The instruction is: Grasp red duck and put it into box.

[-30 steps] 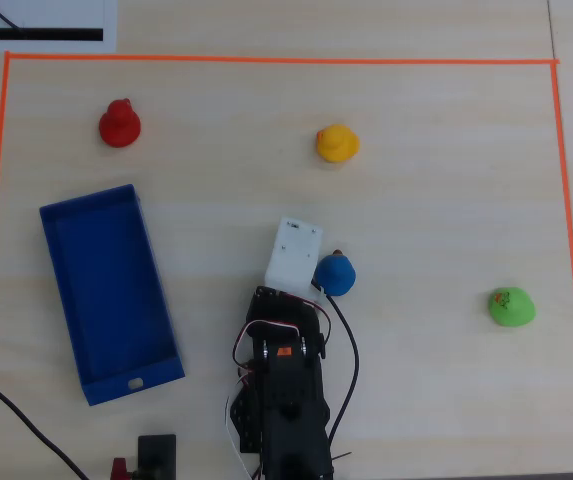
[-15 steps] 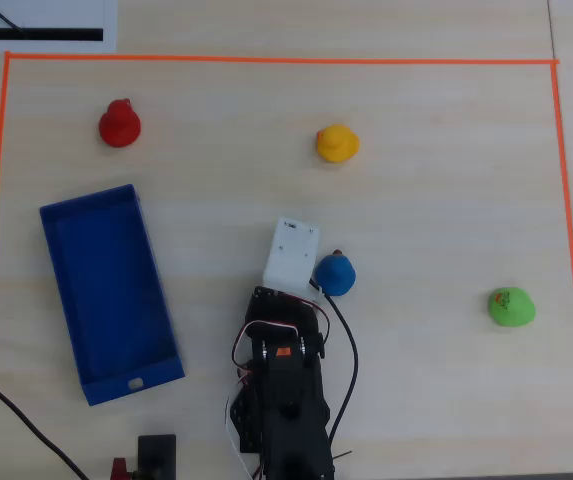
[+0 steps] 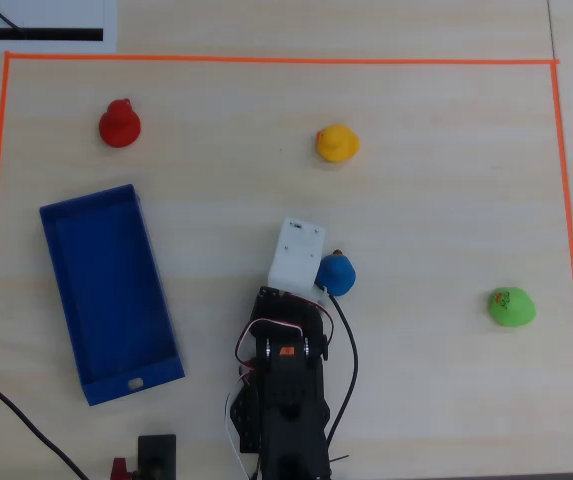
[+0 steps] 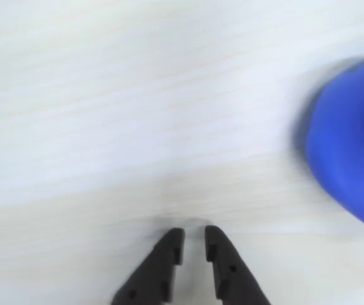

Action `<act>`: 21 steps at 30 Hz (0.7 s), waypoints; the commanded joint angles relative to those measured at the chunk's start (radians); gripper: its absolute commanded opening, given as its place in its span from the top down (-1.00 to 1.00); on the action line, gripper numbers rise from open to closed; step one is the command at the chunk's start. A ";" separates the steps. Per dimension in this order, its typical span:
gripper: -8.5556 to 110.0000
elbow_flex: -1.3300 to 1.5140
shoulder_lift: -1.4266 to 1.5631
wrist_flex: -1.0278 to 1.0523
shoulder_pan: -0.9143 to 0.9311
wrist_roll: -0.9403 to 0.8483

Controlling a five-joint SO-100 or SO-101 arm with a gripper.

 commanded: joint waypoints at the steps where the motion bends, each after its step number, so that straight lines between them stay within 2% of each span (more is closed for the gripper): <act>1: 0.57 -0.144 -0.149 -0.115 0.048 0.023; 4: 0.38 -0.434 -0.482 -0.210 0.067 0.080; 8: 0.17 -0.864 -0.882 -0.146 0.018 0.137; 13: 0.14 -1.290 -1.287 -0.055 -0.089 0.232; 21: 0.07 -1.744 -1.789 -0.052 -0.265 0.440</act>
